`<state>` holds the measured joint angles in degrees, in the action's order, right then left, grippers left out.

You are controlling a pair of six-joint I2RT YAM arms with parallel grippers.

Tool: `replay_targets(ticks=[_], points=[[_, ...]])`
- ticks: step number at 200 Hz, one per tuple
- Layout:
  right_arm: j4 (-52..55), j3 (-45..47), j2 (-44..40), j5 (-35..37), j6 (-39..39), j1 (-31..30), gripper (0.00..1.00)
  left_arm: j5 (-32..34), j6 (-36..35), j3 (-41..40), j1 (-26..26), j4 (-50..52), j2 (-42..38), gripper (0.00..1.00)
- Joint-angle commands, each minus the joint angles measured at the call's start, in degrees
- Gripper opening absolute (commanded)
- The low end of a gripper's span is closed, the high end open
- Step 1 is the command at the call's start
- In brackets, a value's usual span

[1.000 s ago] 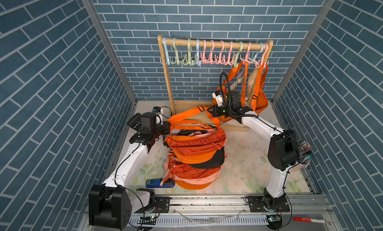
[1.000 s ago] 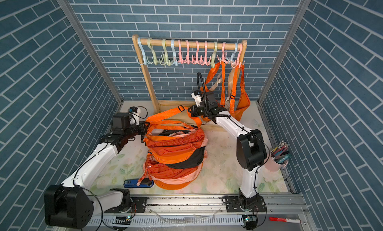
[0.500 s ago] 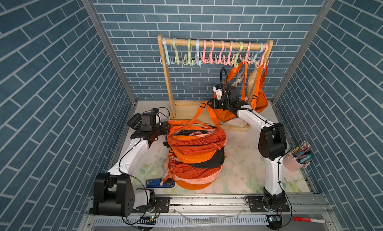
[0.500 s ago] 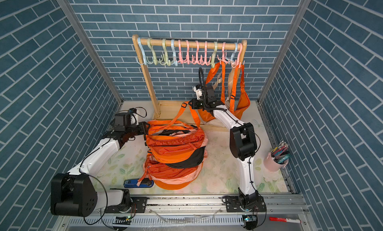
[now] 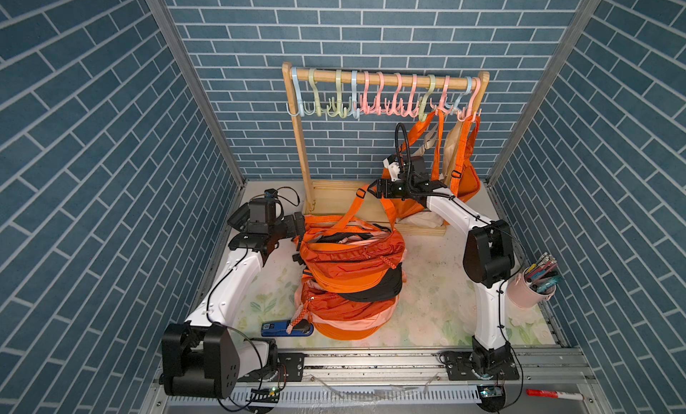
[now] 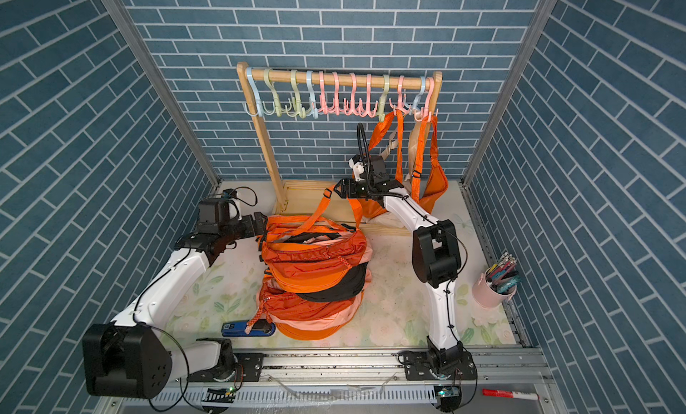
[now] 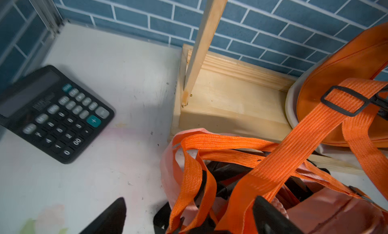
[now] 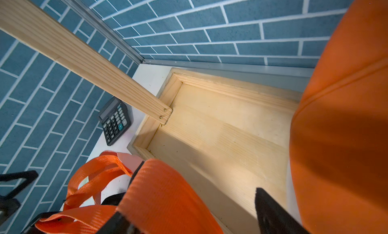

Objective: Take the bag off the hook
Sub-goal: Place the bag inside the bag.

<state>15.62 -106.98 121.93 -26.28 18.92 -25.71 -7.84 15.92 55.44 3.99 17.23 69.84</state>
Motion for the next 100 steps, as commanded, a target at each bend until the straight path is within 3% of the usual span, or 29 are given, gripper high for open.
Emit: replay_targets(ticks=[1, 100], points=[[3.2, -1.4, -4.9, 1.5, -3.1, 0.2, 0.87, 3.5, -0.4, 1.6, -0.3, 1.8, -3.4, 0.99], [6.4, 4.9, -18.7, 6.4, -6.0, 0.1, 0.92, 4.3, -1.7, 5.4, -0.3, 4.8, -14.0, 0.99]])
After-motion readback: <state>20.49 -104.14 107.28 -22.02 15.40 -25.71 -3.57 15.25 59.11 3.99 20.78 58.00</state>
